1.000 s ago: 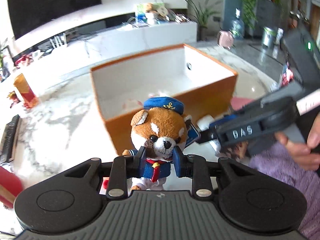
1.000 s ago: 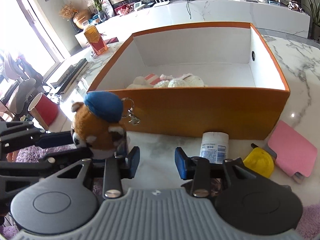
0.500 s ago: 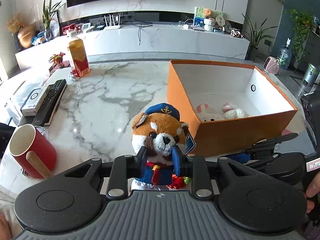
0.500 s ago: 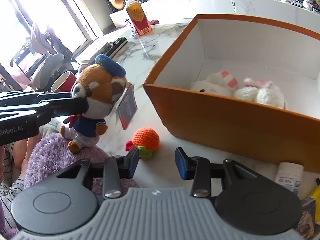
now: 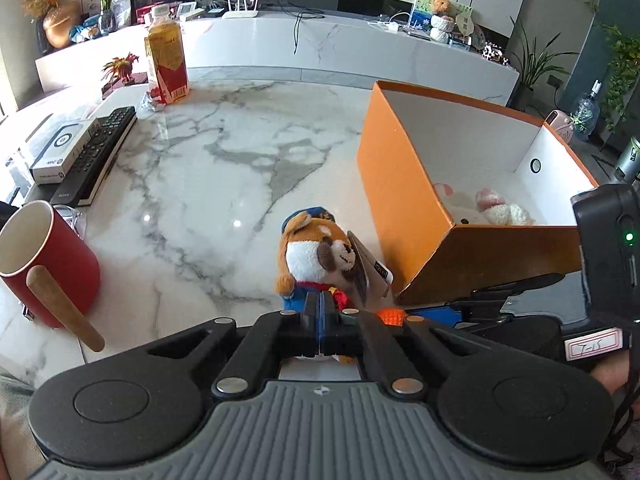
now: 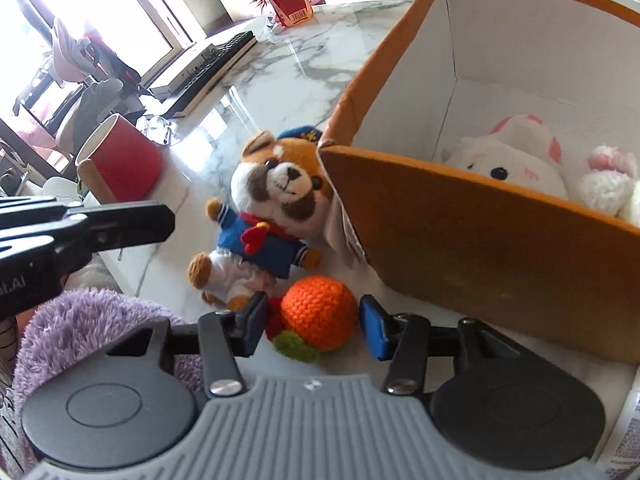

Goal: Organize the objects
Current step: 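Grasp the orange knitted ball with the right tool while the left tool holds the raccoon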

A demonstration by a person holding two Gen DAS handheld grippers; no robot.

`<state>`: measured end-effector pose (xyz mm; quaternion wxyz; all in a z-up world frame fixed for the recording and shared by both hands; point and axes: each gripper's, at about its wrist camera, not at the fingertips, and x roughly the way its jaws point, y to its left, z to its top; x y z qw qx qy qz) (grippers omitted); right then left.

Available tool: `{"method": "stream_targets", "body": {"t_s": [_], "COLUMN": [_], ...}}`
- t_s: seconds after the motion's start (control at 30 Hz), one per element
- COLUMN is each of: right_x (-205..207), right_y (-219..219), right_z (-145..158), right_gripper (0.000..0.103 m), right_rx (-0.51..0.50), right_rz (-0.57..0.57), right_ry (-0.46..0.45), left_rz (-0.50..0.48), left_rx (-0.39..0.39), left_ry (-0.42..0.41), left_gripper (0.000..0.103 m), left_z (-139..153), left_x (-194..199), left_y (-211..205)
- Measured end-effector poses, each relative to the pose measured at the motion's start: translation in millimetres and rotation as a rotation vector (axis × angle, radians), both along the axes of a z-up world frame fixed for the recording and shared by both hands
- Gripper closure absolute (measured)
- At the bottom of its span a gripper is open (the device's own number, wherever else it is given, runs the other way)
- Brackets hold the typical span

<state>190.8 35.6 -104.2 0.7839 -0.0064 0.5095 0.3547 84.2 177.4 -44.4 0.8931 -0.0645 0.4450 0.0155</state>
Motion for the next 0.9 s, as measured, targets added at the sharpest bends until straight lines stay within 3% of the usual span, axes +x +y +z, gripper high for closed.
{"method": "stream_targets", "body": {"t_s": [0.13, 0.2, 0.27, 0.33, 0.5, 0.63, 0.9], "right_x": [1, 0, 1, 2, 3, 2, -2], "right_y": [-2, -7, -12, -16, -35, -48, -59], "right_z": [1, 1, 2, 4, 5, 4, 4], "right_gripper": [0.054, 0.054, 0.054, 0.054, 0.054, 0.053, 0.053], "right_rx": [-0.007, -0.017, -0.033, -0.054, -0.083, -0.075, -0.072], "right_rz": [0.006, 0.002, -0.01, -0.025, -0.053, -0.075, -0.099], "right_ry": [-0.006, -0.011, -0.008, -0.012, -0.018, -0.003, 0.001], "left_rz": [-0.002, -0.012, -0.03, -0.063, -0.104, -0.089, -0.045], "left_rx": [-0.033, -0.04, -0.015, 0.01, 0.08, 0.127, 0.26], "left_ry": [0.024, 0.031, 0.032, 0.046, 0.151, 0.184, 0.251], "left_gripper": [0.093, 0.08, 0.056, 0.05, 0.048, 0.048, 0.058], "left_z": [-9, -9, -9, -10, -28, -33, -44], "left_x": [5, 9, 14, 22, 42, 50, 63], "left_y": [4, 5, 0, -7, -24, -27, -35]}}
